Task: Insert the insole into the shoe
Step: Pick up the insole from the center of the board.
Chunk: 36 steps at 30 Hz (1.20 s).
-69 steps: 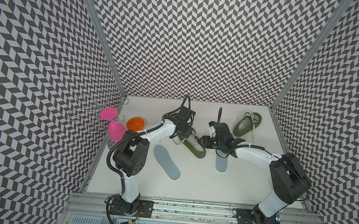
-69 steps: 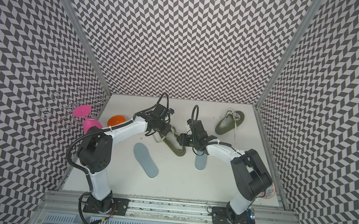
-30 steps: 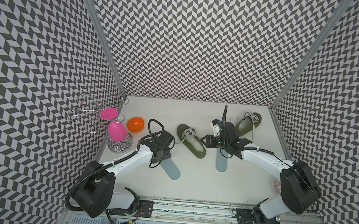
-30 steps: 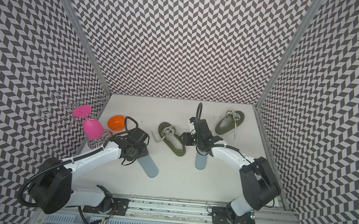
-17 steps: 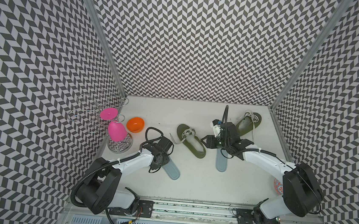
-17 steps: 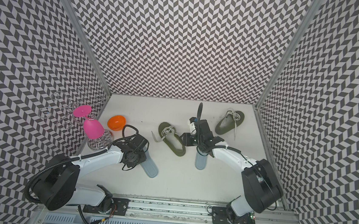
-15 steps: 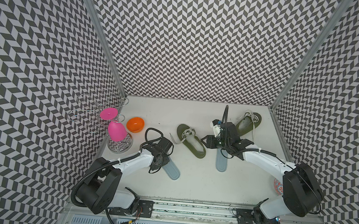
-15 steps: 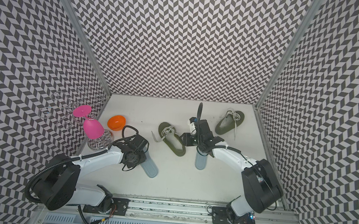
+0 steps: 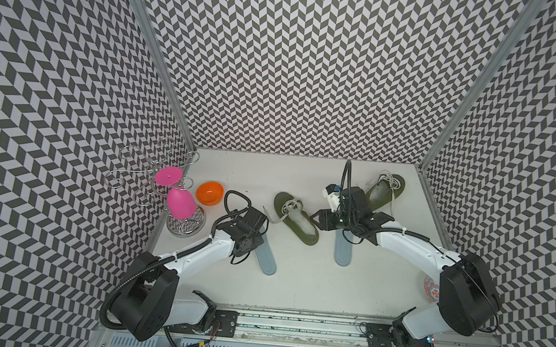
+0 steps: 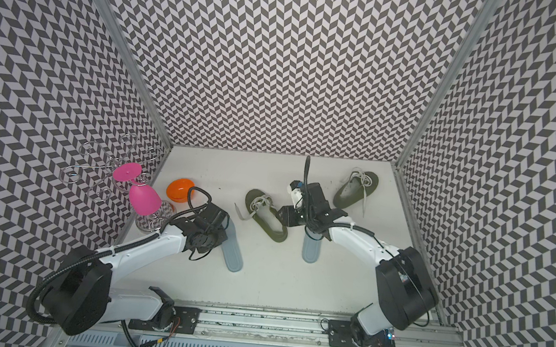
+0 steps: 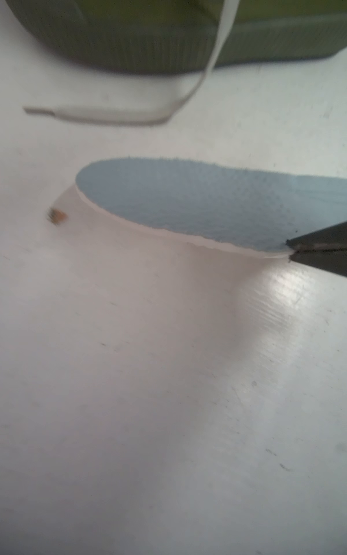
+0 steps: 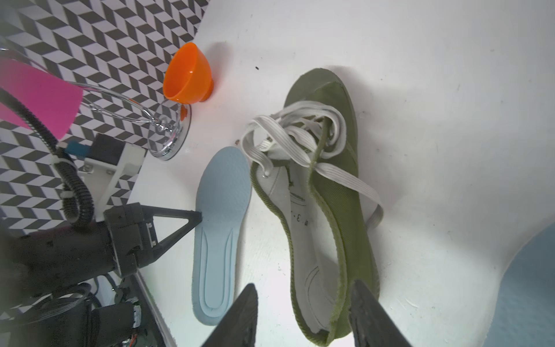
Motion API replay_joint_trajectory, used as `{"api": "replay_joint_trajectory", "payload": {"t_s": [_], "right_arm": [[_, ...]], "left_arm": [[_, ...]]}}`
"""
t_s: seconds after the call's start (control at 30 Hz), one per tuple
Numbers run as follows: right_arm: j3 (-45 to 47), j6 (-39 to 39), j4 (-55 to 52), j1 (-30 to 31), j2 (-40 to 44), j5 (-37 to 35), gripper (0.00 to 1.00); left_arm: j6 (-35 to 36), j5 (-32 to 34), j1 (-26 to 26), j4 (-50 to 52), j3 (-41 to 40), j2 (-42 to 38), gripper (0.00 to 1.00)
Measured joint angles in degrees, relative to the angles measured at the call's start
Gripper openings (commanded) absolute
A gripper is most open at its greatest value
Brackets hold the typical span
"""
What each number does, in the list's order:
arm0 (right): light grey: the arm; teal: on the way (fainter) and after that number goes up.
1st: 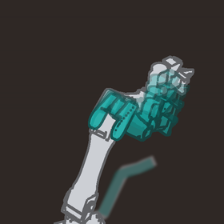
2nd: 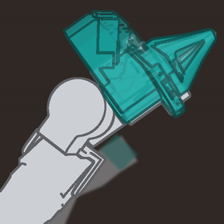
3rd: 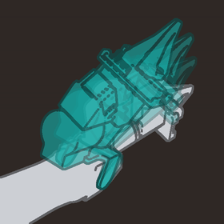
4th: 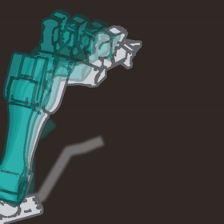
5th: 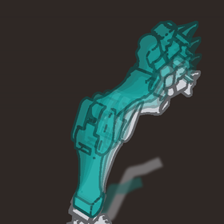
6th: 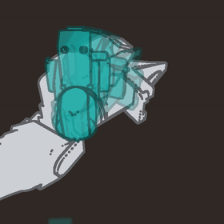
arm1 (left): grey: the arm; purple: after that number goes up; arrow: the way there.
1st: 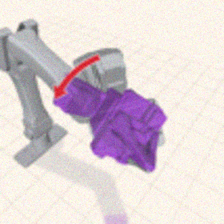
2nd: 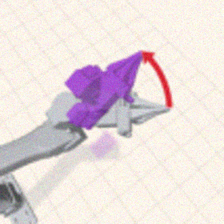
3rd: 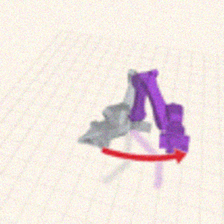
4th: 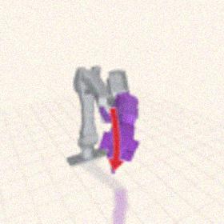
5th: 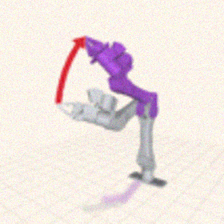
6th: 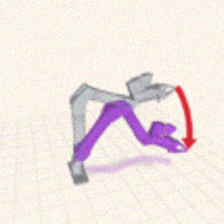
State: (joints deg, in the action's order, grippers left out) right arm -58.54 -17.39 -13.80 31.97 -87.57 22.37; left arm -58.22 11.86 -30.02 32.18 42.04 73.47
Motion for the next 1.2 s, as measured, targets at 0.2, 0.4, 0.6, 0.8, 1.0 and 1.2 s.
{"api": "replay_joint_trajectory", "payload": {"t_s": [0.2, 0.4, 0.6, 0.8, 1.0, 1.2], "right_arm": [[-0.1, -1.4, 1.7, 0.0, 1.5, 8.6, 0.50], [-0.1, -5.0, 6.3, 0.0, 1.0, 16.0, 0.49], [-0.1, -9.3, 10.9, 0.0, 0.1, 20.2, 0.49], [1.2, -13.9, 16.6, 0.0, 0.0, 21.4, 0.45], [2.3, -16.7, 20.0, 0.0, -1.3, 21.6, 0.45], [2.4, -17.7, 21.0, -0.5, -1.8, 21.2, 0.45]], "left_arm": [[2.6, 1.0, -2.3, 0.6, 7.4, -3.1, 0.00], [4.7, 2.0, -5.7, 2.4, 15.7, -3.0, 0.00], [6.7, 2.2, -7.3, 1.9, 22.1, -1.8, 0.00], [7.6, 1.7, -8.0, 0.1, 22.7, 1.4, 0.00], [7.7, 0.5, -9.0, -1.0, 23.9, 3.5, 0.00], [7.9, -0.2, -9.0, -2.3, 24.7, 3.5, 0.00]]}}
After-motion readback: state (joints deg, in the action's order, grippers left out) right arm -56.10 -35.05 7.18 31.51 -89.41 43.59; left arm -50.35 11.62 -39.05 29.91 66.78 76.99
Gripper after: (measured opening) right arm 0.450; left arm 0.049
